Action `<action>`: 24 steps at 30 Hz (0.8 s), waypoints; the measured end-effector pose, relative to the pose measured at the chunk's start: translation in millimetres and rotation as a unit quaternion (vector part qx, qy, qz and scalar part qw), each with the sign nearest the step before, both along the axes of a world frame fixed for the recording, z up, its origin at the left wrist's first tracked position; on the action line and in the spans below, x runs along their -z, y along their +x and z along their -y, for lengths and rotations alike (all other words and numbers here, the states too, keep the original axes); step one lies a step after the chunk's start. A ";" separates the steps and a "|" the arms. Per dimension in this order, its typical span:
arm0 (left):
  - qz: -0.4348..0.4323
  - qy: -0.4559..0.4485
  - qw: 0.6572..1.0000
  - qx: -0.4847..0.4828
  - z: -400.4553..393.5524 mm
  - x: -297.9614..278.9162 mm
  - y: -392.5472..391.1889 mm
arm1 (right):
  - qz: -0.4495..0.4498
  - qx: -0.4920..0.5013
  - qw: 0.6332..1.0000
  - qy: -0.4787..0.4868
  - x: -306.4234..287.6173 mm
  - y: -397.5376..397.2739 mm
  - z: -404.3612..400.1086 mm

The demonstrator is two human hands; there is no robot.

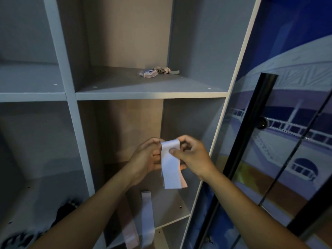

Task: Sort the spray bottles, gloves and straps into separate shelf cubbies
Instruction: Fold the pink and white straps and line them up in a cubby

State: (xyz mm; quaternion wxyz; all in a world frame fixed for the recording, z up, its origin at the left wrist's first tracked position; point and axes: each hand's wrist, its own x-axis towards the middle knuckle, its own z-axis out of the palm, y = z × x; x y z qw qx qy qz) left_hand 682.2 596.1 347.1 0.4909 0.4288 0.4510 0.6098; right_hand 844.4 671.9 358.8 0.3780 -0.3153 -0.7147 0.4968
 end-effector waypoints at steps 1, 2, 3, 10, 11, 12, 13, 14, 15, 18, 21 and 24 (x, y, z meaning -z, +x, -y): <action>-0.005 0.007 1.000 0.006 1.4 -0.7 0.0 | -0.011 0.001 1.000 0.005 0.8 0.7 -0.5; -0.022 0.013 1.000 0.007 3.1 -1.6 -0.1 | -0.021 0.002 1.000 0.007 1.7 1.8 -1.4; -0.040 0.016 0.999 0.008 4.8 -2.3 0.2 | -0.027 0.002 1.000 0.011 2.2 3.4 -2.1; -0.121 0.030 0.992 -0.002 4.1 4.0 1.5 | -0.054 0.008 0.995 0.079 17.6 7.7 -11.0; -0.136 0.029 0.990 -0.019 2.4 8.8 2.4 | -0.052 -0.003 0.995 0.084 22.7 8.8 -11.7; -0.143 0.028 0.989 -0.035 0.4 14.6 3.0 | -0.051 -0.015 0.995 0.081 29.7 9.8 -11.9; -0.143 0.025 0.988 -0.046 -1.5 21.6 3.6 | -0.051 -0.025 0.996 0.074 38.2 10.8 -11.4; -0.141 0.023 0.988 -0.053 -4.0 30.1 4.1 | -0.052 -0.028 0.996 0.065 48.7 11.4 -11.5; -0.141 0.021 0.988 -0.054 -6.0 39.7 4.6 | -0.057 -0.026 0.996 0.056 60.4 11.8 -11.4; -0.159 0.015 0.986 -0.047 -6.9 72.5 7.9 | -0.087 -0.009 0.996 0.021 100.8 13.2 -9.3; -0.198 0.004 0.979 -0.042 -14.9 114.9 9.4 | -0.091 0.009 0.995 -0.032 147.6 12.9 -15.8; -0.191 -0.023 0.980 -0.051 -15.7 147.4 11.8 | -0.095 0.015 0.993 -0.072 182.5 16.3 -16.4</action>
